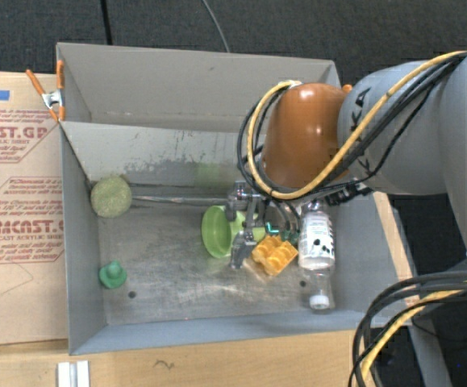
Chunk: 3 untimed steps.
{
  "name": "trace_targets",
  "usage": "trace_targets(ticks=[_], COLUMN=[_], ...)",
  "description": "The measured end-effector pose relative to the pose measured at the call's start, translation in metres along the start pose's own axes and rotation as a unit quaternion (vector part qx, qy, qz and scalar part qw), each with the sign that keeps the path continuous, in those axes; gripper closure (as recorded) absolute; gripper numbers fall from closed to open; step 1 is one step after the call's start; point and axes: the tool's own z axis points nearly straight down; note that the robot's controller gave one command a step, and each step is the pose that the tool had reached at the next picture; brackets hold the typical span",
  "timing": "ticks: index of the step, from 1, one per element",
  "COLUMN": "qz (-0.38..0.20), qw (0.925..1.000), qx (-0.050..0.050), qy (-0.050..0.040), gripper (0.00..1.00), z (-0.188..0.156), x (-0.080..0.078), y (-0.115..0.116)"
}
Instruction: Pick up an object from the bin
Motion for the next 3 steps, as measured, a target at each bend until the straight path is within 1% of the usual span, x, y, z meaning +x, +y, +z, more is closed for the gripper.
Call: trace_targets(ticks=[1, 2, 3], qz=[0.000, -0.158, -0.176], qw=[1.0000, 0.9874, 0.9843], qx=[0.000, 0.002, 0.000], qy=[-0.0014, -0.0092, 0.0046], gripper=[0.00, 0.00, 0.00], z=[-0.002, 0.043, 0.084], x=[-0.001, -0.011, -0.021], y=[0.000, -0.019, -0.035])
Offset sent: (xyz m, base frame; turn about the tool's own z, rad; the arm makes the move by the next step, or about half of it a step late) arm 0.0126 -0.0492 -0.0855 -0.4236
